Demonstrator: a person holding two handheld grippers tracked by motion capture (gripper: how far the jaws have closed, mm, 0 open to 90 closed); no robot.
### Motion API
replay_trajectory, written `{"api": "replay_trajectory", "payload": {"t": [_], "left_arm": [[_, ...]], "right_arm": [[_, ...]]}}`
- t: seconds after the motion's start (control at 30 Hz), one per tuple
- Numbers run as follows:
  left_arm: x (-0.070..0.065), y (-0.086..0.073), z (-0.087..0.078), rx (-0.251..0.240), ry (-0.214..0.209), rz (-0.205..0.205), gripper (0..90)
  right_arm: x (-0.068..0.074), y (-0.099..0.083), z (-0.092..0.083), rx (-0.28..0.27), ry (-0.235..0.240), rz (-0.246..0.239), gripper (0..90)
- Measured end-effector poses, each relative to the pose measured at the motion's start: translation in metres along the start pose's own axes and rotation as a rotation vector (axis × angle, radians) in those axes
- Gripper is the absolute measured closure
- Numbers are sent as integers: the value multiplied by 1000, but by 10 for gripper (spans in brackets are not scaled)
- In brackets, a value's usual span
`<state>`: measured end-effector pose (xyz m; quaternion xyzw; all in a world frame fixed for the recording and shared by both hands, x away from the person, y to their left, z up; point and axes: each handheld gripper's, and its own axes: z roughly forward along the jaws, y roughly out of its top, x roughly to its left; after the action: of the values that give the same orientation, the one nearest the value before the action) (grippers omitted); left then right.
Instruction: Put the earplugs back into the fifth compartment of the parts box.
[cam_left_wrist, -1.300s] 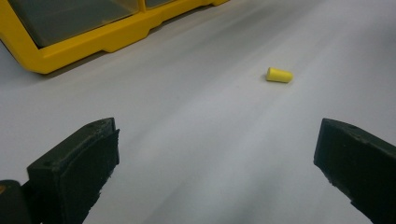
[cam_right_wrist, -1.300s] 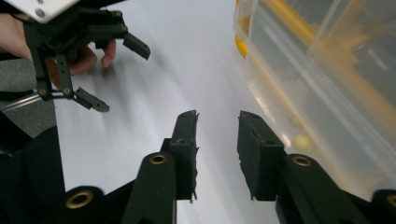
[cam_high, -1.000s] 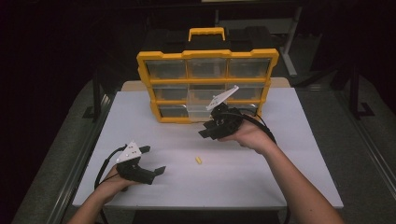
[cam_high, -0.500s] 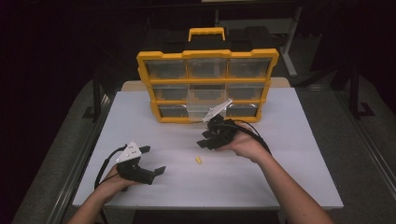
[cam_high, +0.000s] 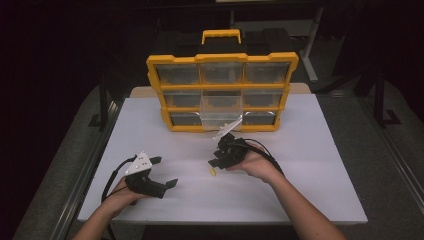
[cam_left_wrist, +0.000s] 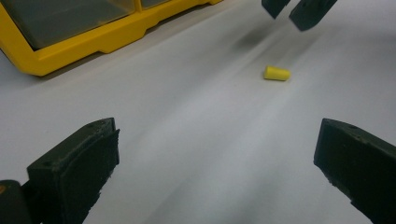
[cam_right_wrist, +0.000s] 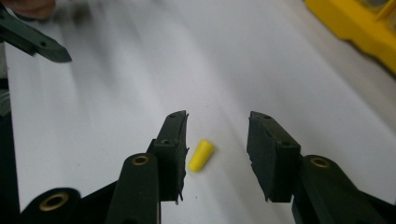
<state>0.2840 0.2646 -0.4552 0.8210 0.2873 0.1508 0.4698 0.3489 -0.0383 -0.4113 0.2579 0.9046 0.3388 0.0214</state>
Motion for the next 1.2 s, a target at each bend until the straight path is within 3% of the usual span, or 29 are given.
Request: {"api": "replay_trajectory", "payload": {"t": [0.7, 1.07, 1.2], "left_arm": [[-1, 0, 1, 5, -6, 8, 0], [-1, 0, 1, 6, -9, 10, 0], [-2, 0, 2, 6, -12, 14, 0]], "right_arm": [[4, -12, 37, 96, 23, 6, 611], [2, -13, 39, 110, 24, 12, 665], [1, -13, 39, 116, 37, 14, 742]]}}
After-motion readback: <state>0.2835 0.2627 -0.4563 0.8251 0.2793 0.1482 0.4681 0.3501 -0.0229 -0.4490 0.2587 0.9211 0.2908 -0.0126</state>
